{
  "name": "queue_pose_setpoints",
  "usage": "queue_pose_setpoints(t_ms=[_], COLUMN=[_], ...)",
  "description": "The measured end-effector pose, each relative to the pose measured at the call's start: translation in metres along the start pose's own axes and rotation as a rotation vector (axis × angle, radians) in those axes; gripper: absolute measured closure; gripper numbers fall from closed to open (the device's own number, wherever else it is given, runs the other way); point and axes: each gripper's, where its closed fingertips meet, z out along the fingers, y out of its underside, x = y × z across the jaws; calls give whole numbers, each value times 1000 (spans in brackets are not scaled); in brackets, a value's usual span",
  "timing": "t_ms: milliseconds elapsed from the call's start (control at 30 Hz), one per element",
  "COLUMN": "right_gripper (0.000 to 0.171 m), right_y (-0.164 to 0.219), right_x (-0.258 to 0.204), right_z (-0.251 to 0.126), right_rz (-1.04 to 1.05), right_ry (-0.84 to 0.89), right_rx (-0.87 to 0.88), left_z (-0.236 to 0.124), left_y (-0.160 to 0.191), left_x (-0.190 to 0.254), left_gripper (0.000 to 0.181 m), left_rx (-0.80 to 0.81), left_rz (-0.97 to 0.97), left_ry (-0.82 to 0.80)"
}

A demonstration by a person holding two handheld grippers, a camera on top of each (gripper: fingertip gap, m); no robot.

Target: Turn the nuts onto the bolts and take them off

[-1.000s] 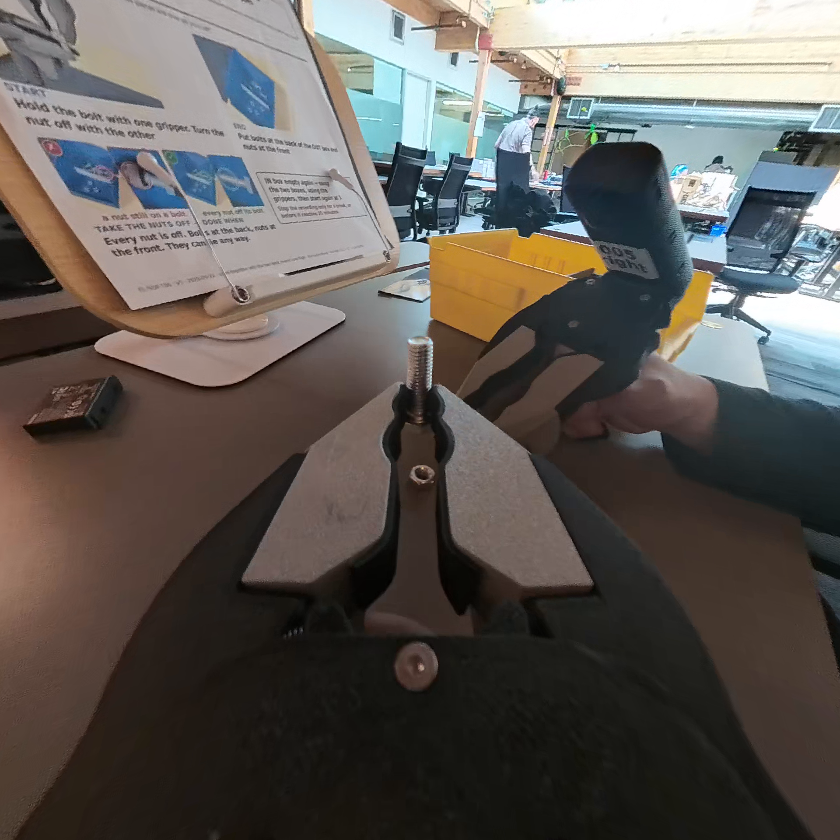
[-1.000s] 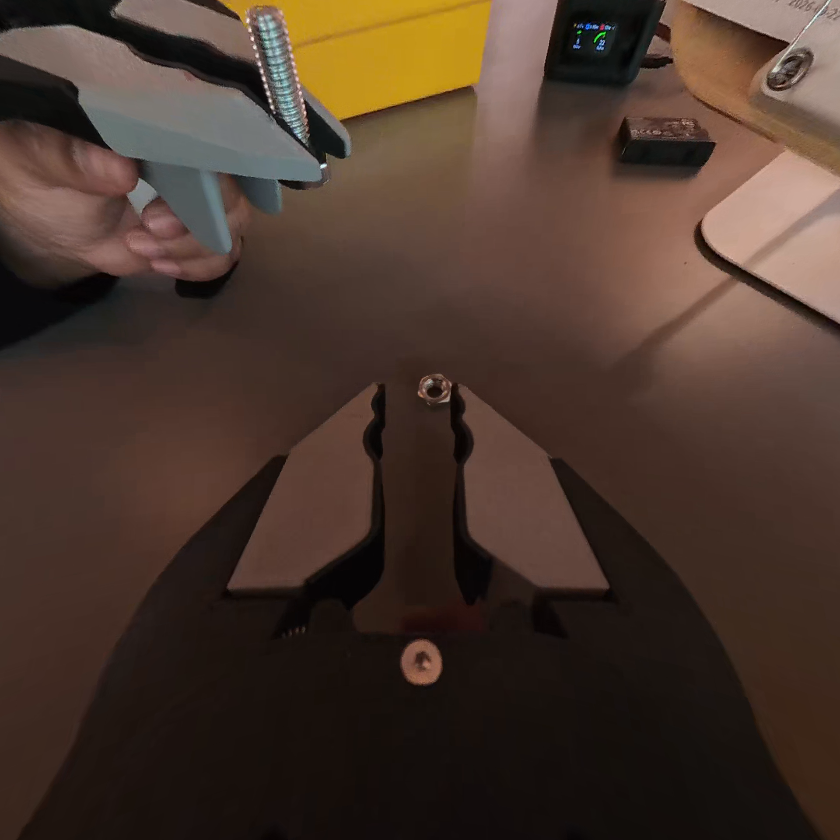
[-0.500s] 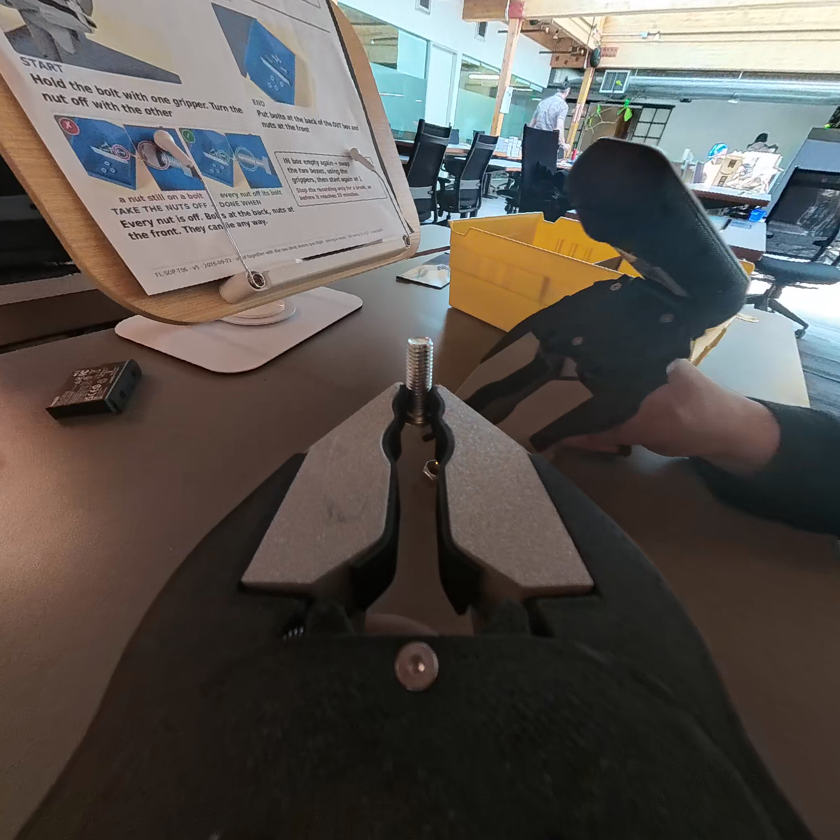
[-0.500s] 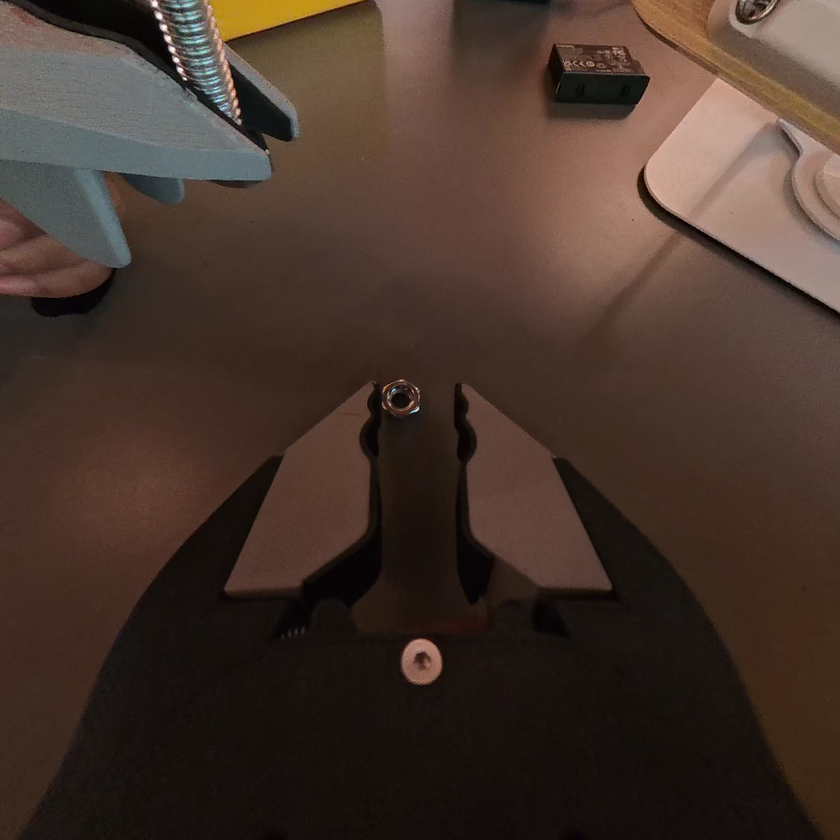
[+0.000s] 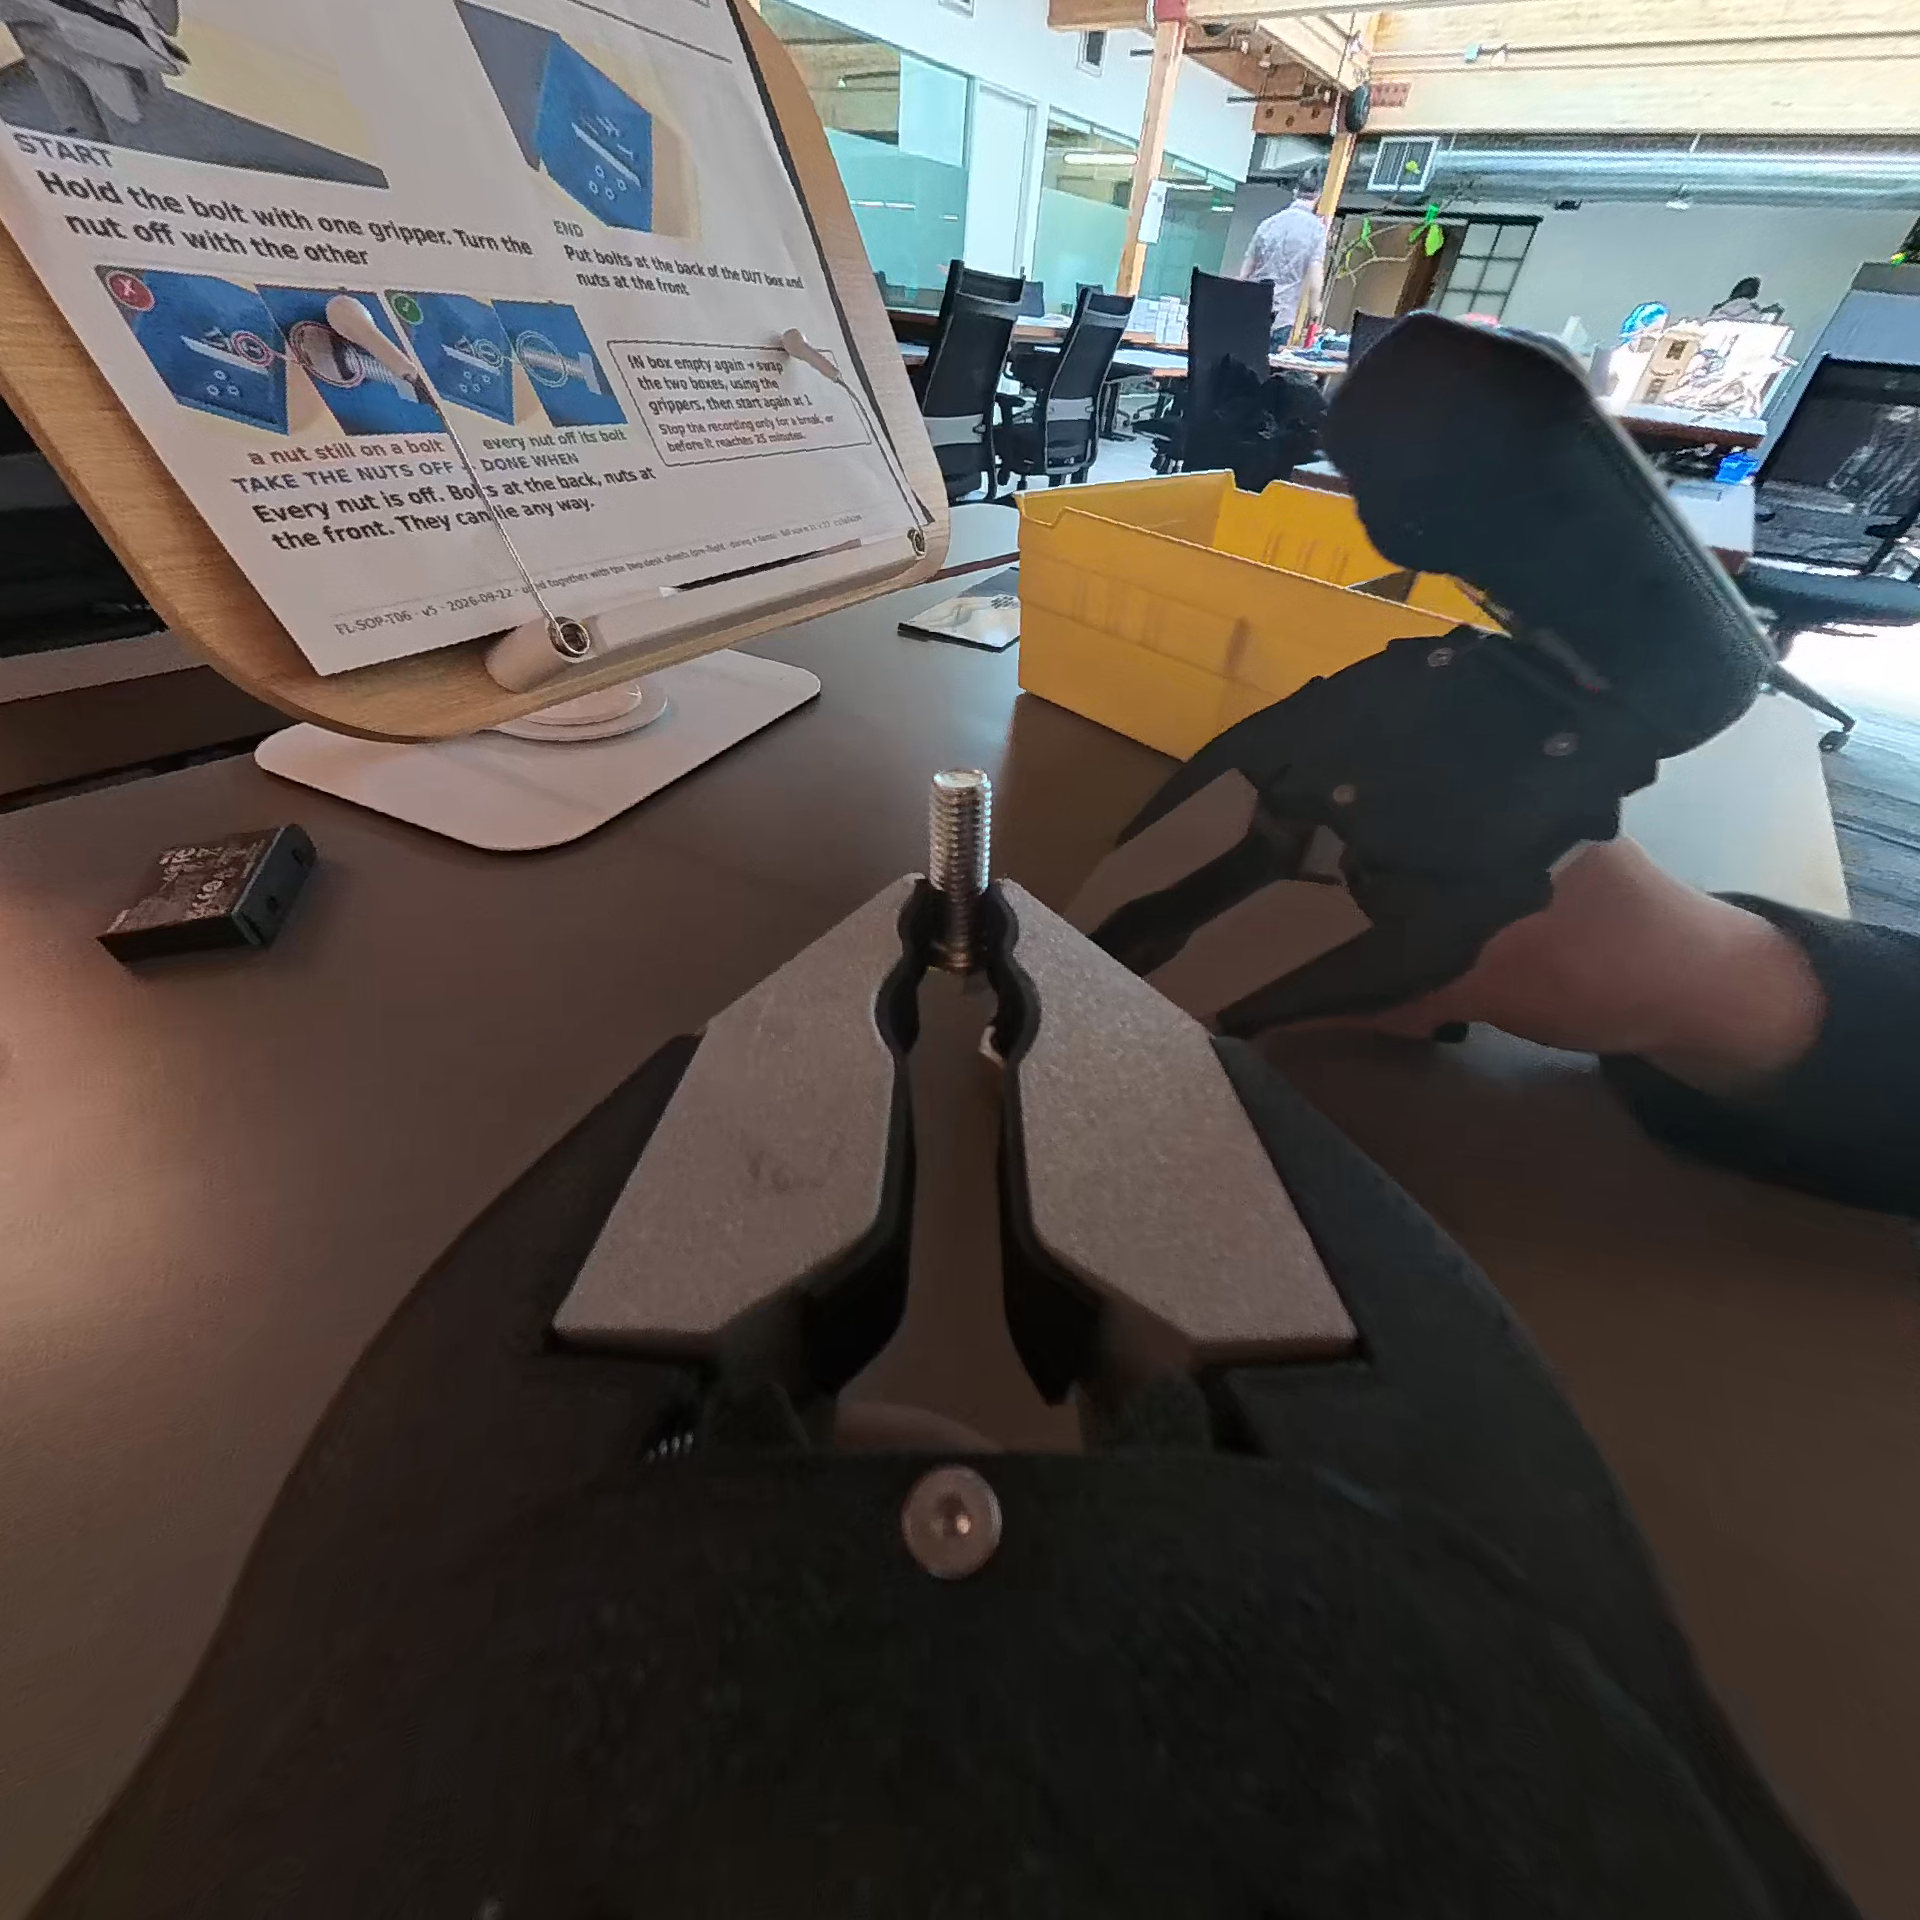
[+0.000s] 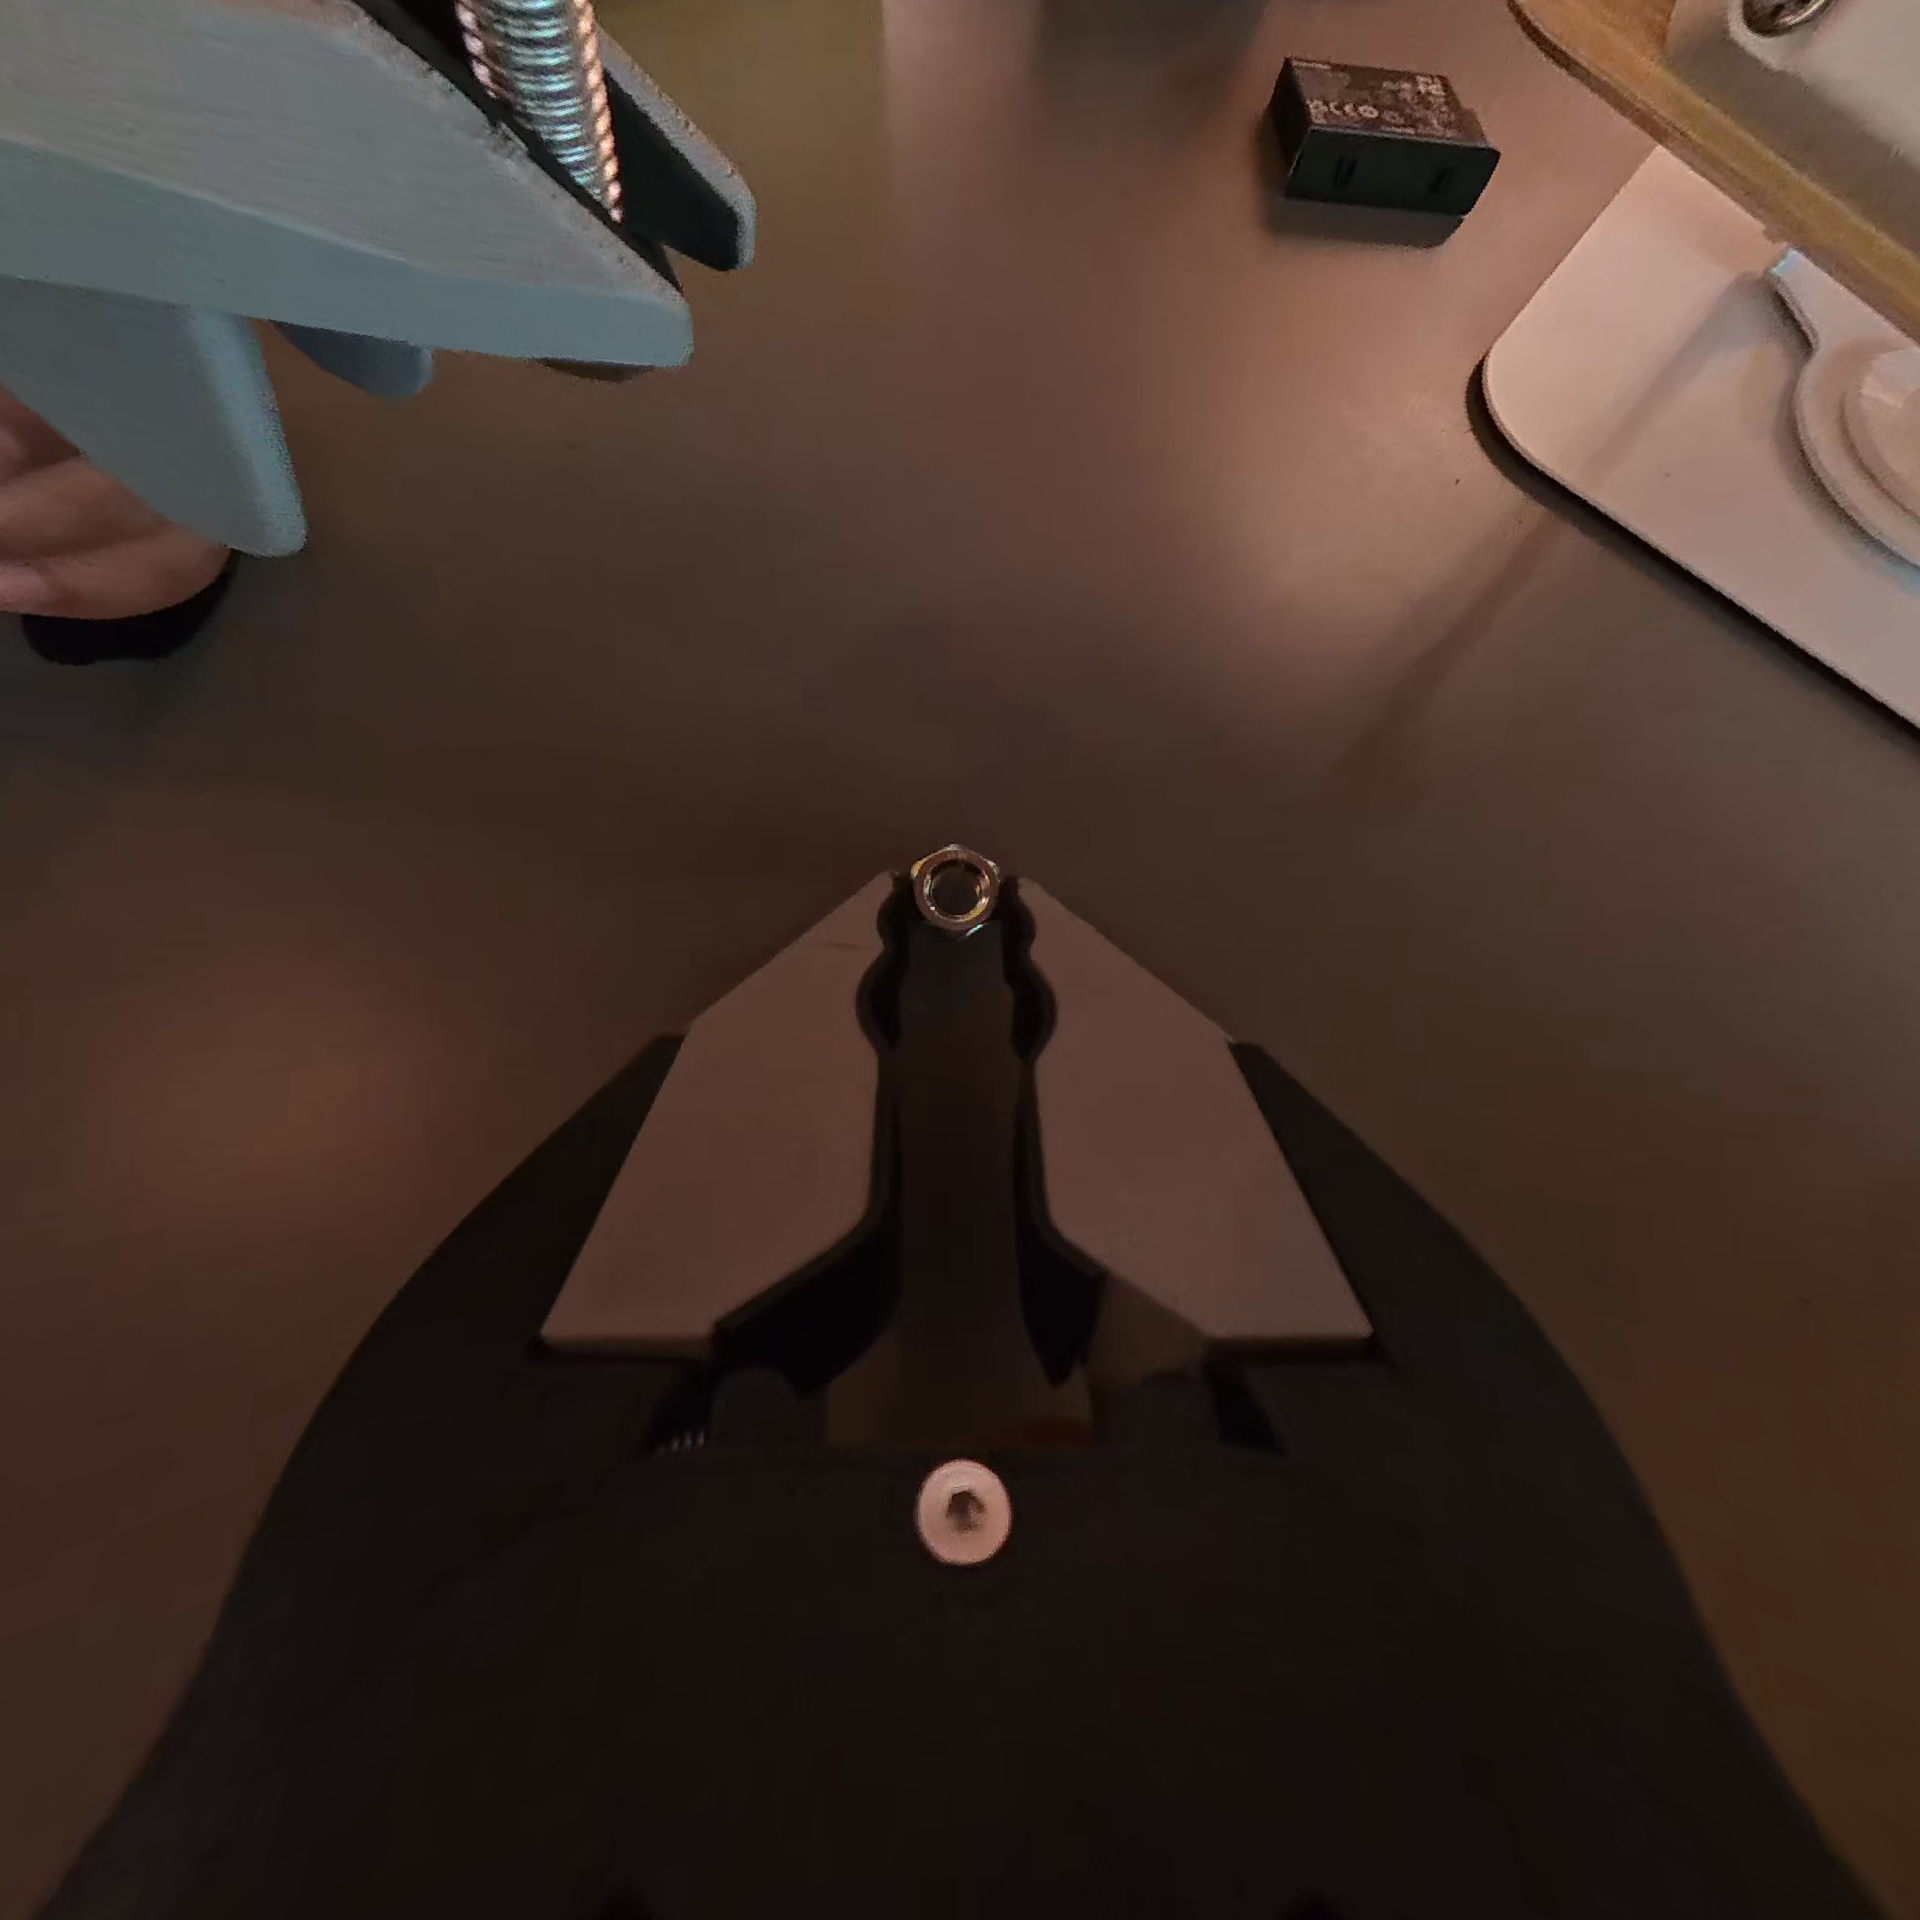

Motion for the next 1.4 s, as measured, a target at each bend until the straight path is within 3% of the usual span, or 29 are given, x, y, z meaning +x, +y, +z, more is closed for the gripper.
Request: queue_pose_setpoints(t_ms=[233,467,567,767,867,1400], right_gripper=[158,157,158,158,158,158], right_y=[-2,-72,-93,-112,-114,-146], right_x=[-4,-13,-2,11,9,1], right_z=[-24,-69,-66,-35,-33,-35], right_rz=[68,-3,-52,-62,-21,-159], right_ry=[-80,-252,-279,-336,-382,-342], right_rx=[92,245,197,149,155,55], left_z=[-13,-1,9,15,13,9], left_y=[5,4,4,-5,7,-7], left_x=[35,20,-2,-33,-51,-39], left_gripper=[174,174,174,174,174,174], left_rx=[-13,-33,-53,-18,-114,14], left_rz=[-2,50,78,-91,66,-30], left_ry=[71,109,108,173,52,105])
